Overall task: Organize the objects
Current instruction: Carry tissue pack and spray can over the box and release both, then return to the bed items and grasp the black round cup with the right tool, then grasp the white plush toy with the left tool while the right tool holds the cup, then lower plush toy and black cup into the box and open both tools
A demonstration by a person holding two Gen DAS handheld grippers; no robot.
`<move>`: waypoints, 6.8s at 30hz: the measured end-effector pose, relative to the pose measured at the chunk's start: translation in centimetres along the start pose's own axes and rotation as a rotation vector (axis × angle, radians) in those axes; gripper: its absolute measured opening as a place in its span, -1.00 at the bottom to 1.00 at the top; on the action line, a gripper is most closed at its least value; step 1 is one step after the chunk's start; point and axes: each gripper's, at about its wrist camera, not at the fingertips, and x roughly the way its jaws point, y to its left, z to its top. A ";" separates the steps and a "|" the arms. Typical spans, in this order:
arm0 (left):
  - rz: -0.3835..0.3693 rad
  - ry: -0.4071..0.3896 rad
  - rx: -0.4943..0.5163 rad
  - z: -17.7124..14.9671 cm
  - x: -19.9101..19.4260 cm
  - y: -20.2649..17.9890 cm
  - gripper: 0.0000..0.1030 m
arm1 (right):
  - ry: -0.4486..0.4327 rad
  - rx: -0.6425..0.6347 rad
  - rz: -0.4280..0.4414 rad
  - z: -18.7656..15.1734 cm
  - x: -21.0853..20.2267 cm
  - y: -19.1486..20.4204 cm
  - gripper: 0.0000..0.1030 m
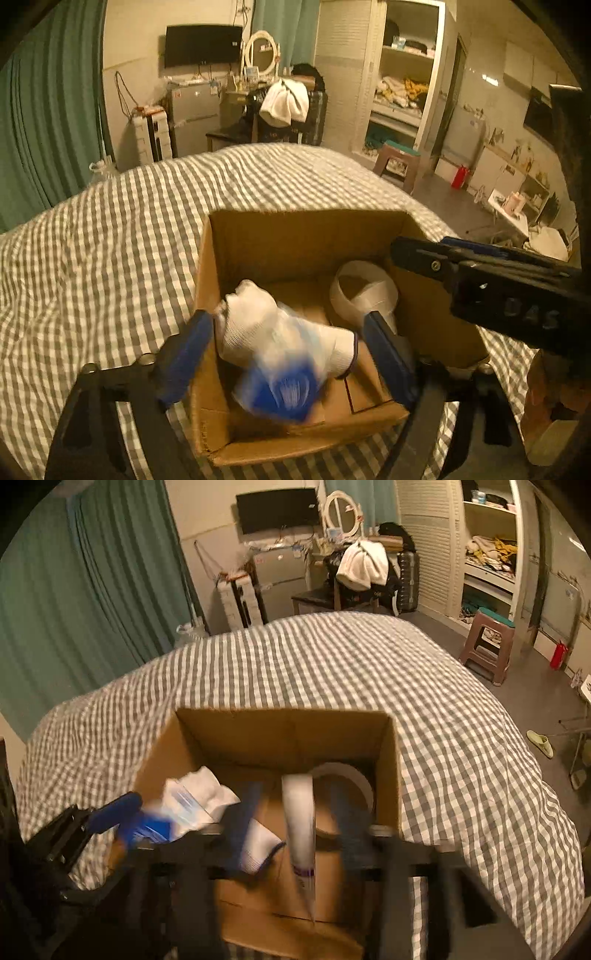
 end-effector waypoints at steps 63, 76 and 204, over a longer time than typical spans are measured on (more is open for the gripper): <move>0.226 0.215 -0.035 -18.0 -8.2 3.7 1.00 | 0.314 -0.195 0.067 -19.6 -1.4 5.0 0.35; 0.086 0.234 0.035 -16.9 -6.4 0.4 0.99 | 0.199 -0.225 -0.002 -18.2 -3.1 3.0 0.02; 0.026 -0.003 0.067 6.2 -5.4 0.8 0.93 | -0.153 -0.044 -0.158 5.1 -13.2 2.1 0.49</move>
